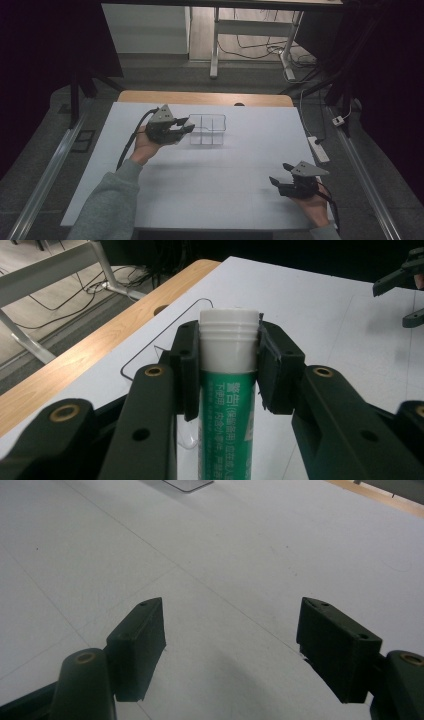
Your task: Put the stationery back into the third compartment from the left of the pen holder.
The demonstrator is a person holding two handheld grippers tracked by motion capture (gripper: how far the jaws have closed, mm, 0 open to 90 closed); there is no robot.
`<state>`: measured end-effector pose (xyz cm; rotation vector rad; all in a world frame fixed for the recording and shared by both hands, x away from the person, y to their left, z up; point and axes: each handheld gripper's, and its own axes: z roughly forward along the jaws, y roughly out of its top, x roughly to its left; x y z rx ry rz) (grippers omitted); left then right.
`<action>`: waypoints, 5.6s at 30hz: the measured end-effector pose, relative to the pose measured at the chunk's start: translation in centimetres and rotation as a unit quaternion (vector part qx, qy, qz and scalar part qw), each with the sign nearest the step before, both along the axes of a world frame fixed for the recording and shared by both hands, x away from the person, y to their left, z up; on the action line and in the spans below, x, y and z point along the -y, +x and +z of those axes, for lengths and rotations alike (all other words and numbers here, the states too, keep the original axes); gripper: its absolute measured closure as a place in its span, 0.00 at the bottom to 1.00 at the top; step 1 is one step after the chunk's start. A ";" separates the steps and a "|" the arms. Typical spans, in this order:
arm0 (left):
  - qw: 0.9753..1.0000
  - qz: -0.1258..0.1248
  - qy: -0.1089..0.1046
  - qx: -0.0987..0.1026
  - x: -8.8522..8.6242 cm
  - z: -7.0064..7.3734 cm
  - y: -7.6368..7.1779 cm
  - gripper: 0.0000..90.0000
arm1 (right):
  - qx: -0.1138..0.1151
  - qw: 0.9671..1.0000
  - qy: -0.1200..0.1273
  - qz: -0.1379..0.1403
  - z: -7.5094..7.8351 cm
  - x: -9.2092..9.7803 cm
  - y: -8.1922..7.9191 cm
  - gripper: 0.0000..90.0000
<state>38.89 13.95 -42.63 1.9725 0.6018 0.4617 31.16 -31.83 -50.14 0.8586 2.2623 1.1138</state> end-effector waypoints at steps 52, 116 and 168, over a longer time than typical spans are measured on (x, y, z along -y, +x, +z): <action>1.000 -0.012 -0.019 0.007 5.5 1.2 4.1 0.71 | 0.002 1.000 -0.007 -0.001 0.0 0.0 0.0 0.31; 0.999 0.012 -0.017 -0.036 10.3 0.2 9.4 0.43 | -0.003 1.000 -0.011 -0.005 -0.2 0.1 0.0 0.31; 0.997 0.048 0.021 -0.065 -4.8 -3.7 -8.6 0.41 | -0.001 1.000 -0.003 0.001 -0.1 0.0 0.2 0.31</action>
